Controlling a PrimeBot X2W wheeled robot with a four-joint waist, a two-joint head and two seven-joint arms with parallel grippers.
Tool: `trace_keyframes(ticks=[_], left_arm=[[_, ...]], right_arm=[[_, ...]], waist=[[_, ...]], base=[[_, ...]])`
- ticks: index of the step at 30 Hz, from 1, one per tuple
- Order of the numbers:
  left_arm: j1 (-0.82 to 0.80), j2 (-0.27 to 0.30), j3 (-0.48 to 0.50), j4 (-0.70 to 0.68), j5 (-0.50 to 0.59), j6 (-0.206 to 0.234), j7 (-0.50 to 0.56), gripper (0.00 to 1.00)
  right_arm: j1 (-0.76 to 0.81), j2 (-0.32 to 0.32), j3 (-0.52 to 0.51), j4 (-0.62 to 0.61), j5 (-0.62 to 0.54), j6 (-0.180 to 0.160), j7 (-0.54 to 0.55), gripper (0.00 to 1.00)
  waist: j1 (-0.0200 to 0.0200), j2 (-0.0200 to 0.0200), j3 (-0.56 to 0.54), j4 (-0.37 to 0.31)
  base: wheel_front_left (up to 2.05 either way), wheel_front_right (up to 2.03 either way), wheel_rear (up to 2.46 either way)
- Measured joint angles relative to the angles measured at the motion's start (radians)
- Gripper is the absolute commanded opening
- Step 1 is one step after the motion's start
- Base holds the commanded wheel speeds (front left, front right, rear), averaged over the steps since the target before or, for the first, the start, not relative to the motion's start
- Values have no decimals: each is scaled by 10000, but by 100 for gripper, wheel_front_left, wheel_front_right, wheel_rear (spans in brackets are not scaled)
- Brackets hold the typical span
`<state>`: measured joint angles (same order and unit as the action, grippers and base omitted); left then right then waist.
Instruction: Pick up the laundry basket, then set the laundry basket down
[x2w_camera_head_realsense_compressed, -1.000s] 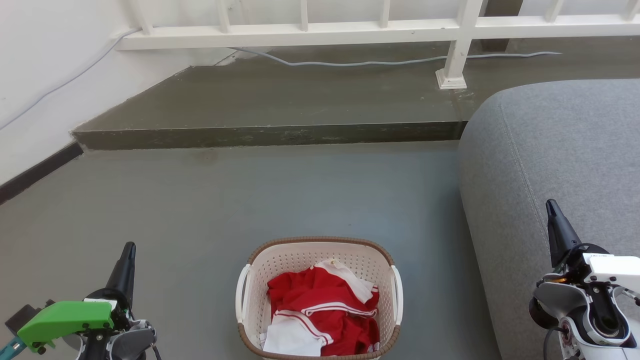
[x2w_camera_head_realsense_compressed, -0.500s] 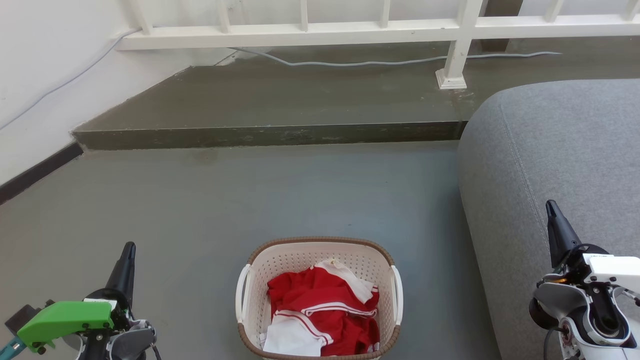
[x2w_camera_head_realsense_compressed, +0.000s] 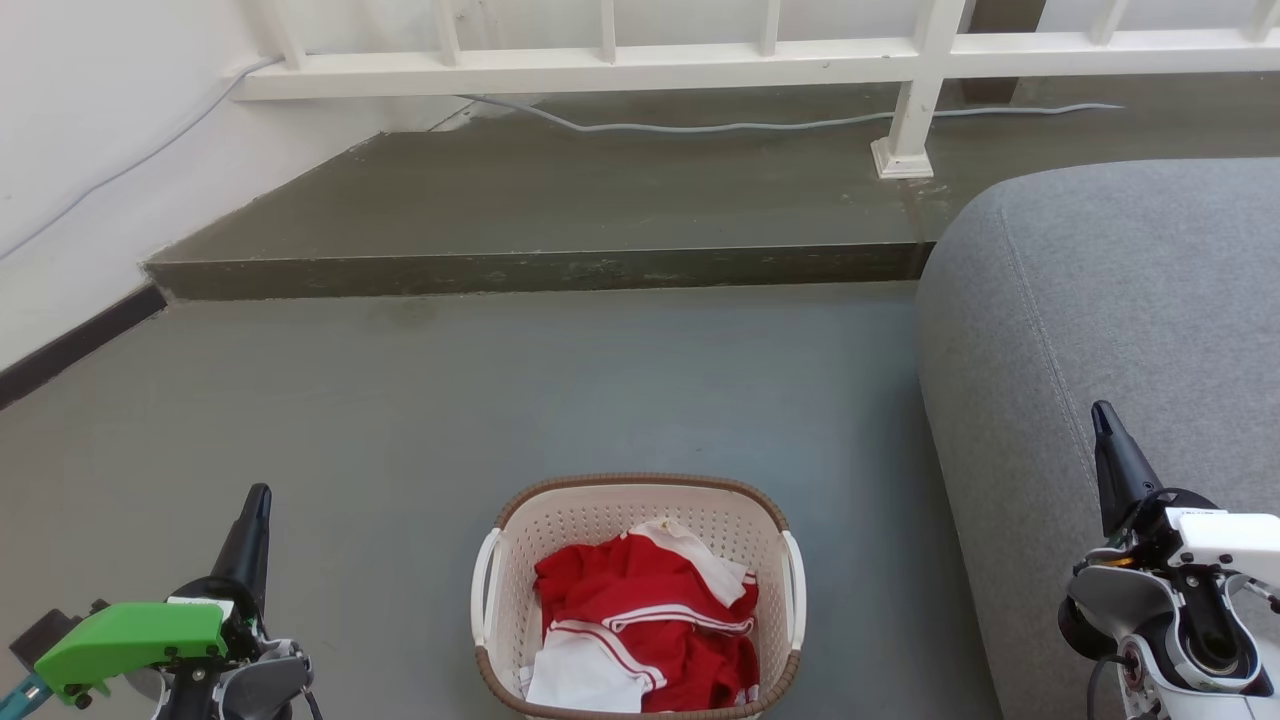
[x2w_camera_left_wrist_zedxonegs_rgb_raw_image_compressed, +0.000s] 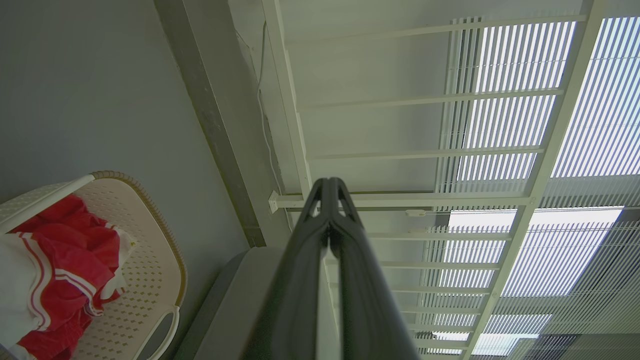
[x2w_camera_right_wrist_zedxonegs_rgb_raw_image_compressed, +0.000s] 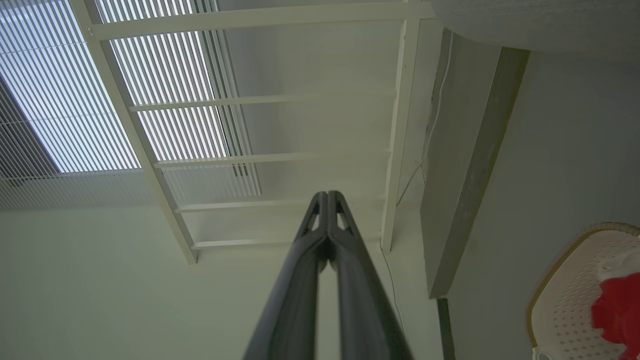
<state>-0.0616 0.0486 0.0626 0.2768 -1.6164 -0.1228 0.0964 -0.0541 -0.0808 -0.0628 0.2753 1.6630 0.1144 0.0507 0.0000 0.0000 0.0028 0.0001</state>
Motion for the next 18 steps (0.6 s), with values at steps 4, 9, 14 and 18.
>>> trace_keyframes(ticks=[4, 9, 14, 18], left_arm=[[0, -2, 2, 0, 0, 0, 0, 0], [0, -2, 2, 0, 0, 0, 0, 0], [0, -2, 4, 0, 0, 0, 0, 0], [0, -2, 6, -2, 0, 0, 0, 0]], right_arm=[[-1, 0, -2, 8, 0, 0, 0, 0], [-2, 0, -4, 13, 0, 0, 0, 0], [-3, 0, -8, 19, 0, 0, 2, 0], [-4, 2, -10, 27, 0, 0, 2, 0]], waist=[[0, 0, 0, 0], [0, 0, 0, 0], [0, 0, 0, 0], [0, 0, 0, 0]], base=[[0, 0, 0], [0, 0, 0], [0, 0, 0], [0, 0, 0]])
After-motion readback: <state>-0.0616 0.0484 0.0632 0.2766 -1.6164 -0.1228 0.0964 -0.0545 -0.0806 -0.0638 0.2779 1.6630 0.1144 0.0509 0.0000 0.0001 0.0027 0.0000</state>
